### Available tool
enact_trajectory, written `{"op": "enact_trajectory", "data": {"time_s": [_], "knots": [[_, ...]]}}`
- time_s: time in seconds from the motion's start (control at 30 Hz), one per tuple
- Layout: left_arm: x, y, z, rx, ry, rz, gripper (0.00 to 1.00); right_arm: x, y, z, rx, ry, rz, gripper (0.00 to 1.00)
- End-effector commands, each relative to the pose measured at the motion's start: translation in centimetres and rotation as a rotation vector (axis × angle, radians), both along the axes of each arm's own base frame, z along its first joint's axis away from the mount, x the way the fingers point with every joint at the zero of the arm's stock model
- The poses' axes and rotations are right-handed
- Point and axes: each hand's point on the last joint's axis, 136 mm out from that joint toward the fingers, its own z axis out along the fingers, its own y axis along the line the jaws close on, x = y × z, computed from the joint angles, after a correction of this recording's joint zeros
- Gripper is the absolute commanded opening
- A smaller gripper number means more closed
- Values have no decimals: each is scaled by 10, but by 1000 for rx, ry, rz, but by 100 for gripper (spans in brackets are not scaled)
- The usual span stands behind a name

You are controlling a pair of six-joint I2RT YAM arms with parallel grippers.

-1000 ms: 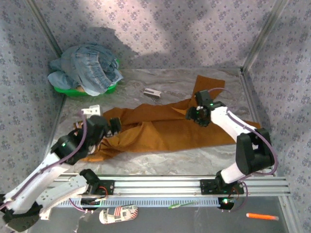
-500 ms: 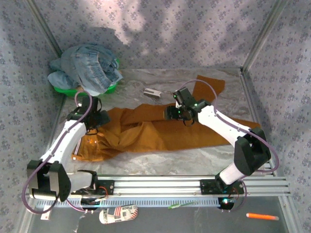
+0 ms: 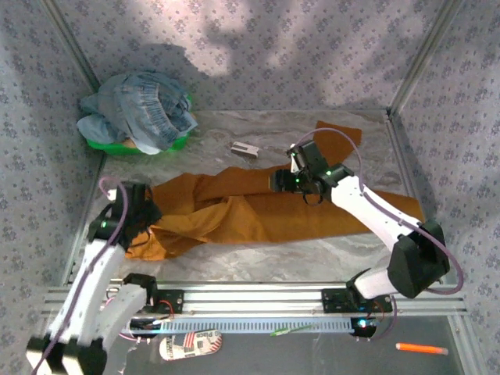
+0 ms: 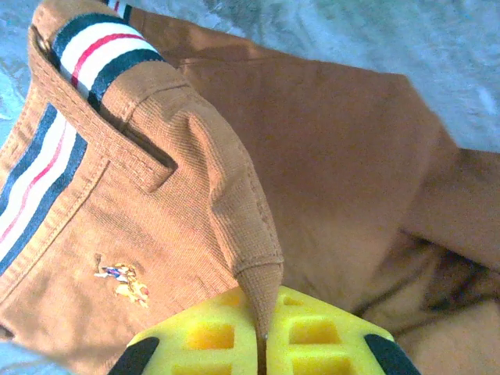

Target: Fold and stack the trousers

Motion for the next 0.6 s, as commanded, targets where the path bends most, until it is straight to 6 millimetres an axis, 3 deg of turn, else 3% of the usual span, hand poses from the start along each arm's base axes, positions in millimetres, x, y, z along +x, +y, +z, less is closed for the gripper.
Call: {"op": "enact_trajectory", "data": {"time_s": [0.0, 0.07, 0.2, 0.3, 0.33, 0.47, 0.57], "knots": [[-62, 12, -33, -32, 118, 133, 0, -10, 4, 4, 30, -4, 45, 70], [-76, 5, -41, -114, 96, 151, 17, -15, 5, 6, 40, -3, 57, 70], [-86, -8, -25, -244, 23, 114, 25, -24, 5, 7, 46, 1, 80, 71], [-98, -5, -6, -264, -1, 94, 26, -29, 6, 6, 59, 10, 95, 72], [-100, -5, 2, -273, -25, 71, 32, -31, 9, 4, 67, 15, 105, 72], [-101, -10, 45, -290, -121, -25, 40, -39, 38, 8, 66, 3, 193, 73], [-101, -13, 82, -259, -184, -114, 41, -39, 68, 15, 48, -25, 266, 74]]}}
